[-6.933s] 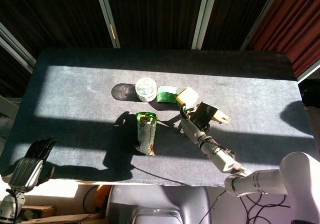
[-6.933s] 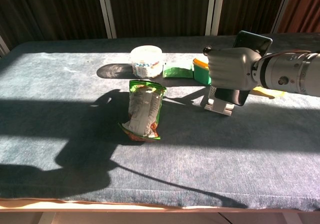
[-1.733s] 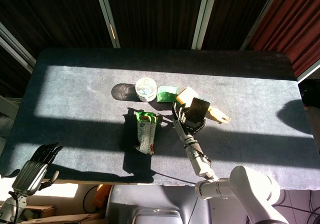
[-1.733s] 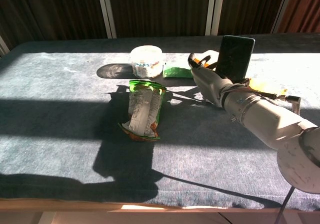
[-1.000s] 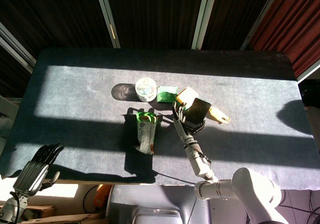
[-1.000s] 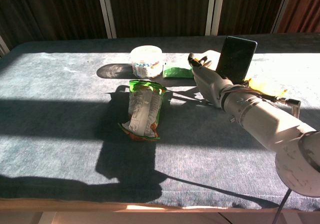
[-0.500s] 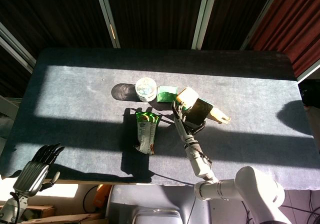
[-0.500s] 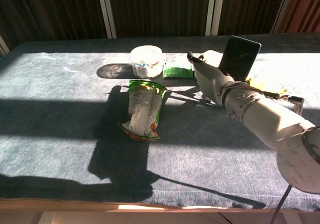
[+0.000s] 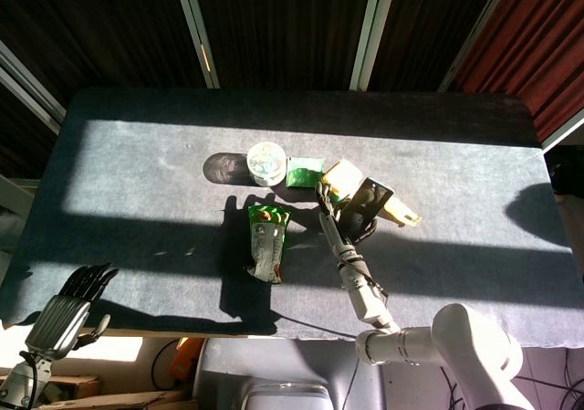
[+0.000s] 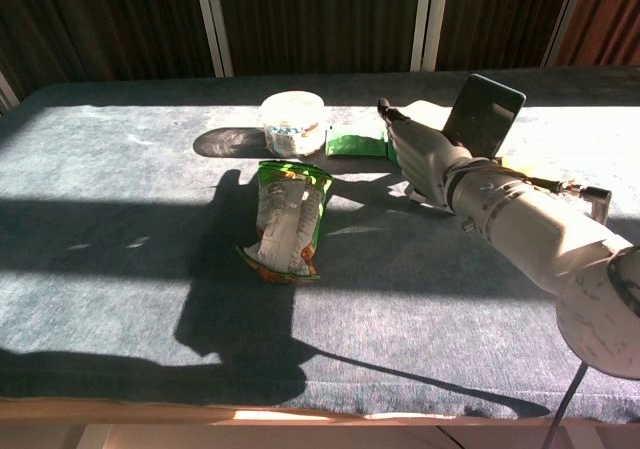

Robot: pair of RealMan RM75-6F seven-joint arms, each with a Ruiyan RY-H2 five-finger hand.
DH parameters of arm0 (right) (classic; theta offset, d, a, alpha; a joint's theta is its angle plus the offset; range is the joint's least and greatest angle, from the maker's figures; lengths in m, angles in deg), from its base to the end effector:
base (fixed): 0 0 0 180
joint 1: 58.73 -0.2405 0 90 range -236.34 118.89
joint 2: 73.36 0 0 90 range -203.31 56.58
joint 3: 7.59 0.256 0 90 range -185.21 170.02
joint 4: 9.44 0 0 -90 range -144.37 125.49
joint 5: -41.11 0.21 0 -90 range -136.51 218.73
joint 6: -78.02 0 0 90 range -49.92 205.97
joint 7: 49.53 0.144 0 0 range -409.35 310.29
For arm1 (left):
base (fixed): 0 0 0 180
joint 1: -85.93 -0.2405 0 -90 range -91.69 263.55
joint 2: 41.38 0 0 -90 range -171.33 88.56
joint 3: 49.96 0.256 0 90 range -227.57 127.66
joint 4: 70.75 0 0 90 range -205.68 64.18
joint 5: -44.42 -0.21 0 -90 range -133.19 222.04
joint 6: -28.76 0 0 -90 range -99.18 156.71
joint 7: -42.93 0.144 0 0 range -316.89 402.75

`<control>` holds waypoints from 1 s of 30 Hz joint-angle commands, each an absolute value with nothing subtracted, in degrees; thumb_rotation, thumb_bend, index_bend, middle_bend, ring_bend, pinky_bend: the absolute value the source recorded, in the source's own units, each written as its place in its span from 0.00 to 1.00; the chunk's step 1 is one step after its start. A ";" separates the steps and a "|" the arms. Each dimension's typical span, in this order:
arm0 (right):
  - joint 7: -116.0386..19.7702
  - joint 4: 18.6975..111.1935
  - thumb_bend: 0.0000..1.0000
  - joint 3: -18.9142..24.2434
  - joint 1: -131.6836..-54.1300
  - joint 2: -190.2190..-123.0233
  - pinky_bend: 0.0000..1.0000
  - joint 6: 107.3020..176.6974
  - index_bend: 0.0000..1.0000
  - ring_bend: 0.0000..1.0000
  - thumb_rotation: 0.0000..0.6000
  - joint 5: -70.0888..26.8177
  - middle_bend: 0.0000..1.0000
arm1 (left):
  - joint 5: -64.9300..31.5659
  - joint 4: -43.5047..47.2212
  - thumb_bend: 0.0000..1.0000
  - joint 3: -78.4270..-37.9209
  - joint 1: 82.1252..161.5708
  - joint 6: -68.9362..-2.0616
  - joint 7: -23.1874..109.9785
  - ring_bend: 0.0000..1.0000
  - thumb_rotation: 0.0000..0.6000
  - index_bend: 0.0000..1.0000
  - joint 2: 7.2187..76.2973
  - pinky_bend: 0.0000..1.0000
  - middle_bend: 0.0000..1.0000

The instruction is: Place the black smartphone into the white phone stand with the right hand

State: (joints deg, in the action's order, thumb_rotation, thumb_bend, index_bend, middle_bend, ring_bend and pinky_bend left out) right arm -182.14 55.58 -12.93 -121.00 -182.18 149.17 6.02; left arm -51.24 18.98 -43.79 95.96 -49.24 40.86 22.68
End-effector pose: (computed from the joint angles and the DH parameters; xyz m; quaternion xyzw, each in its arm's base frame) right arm -0.1224 -0.3634 -0.0913 0.7031 0.3857 -0.2221 0.5546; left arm -0.3049 0.1692 0.1188 -0.7108 -0.3947 -0.3423 0.4709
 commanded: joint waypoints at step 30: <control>-160.12 78.96 0.14 -7.46 -117.26 -169.08 0.03 162.37 0.00 0.00 1.00 -9.93 0.04 | -50.86 18.99 0.44 -44.06 95.69 -49.81 40.88 0.00 1.00 0.00 22.63 0.07 0.00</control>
